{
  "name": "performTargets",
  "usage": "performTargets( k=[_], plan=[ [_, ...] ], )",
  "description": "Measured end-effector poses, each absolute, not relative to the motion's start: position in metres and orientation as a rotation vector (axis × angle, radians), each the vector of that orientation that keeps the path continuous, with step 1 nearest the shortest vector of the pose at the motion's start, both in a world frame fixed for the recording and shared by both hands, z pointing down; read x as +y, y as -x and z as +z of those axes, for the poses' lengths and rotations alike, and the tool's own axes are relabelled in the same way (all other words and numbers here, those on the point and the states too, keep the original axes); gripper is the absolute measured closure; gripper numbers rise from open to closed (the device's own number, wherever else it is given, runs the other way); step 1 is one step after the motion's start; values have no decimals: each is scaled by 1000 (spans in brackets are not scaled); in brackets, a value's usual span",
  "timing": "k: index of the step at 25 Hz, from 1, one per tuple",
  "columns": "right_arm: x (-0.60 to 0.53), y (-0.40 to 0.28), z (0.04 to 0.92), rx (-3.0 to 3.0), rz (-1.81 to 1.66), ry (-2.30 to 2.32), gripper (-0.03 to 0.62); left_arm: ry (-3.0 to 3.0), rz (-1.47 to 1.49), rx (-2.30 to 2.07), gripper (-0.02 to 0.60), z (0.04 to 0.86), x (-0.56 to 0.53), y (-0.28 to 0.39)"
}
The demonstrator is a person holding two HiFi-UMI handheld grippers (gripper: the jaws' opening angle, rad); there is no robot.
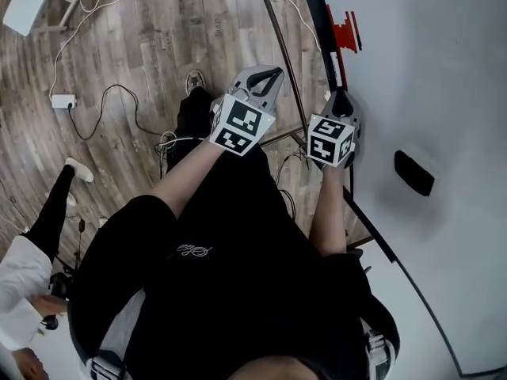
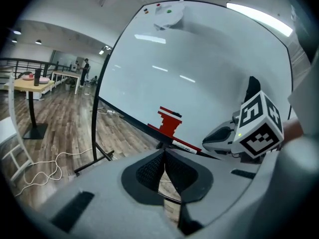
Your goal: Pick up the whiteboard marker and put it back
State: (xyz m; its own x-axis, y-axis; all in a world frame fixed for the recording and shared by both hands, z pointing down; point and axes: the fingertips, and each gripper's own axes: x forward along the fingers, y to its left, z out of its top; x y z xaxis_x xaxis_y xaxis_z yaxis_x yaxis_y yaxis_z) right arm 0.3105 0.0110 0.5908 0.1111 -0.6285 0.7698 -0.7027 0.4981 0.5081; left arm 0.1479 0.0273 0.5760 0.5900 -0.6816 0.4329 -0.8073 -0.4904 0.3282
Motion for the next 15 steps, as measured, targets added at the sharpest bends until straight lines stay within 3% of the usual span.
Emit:
performTargets(
  k=[4, 7, 15],
  plan=[
    [6, -329, 619, -1518, 70, -1108, 587, -2281, 351, -1203, 574, 593, 37, -157],
    [6, -336, 634, -1485, 75, -1077, 516, -2251, 359, -1220, 574, 600, 45, -155],
    [-2, -330, 643, -1448, 4, -1017, 515, -2213, 369, -1265, 574, 608, 56, -145]
  ],
)
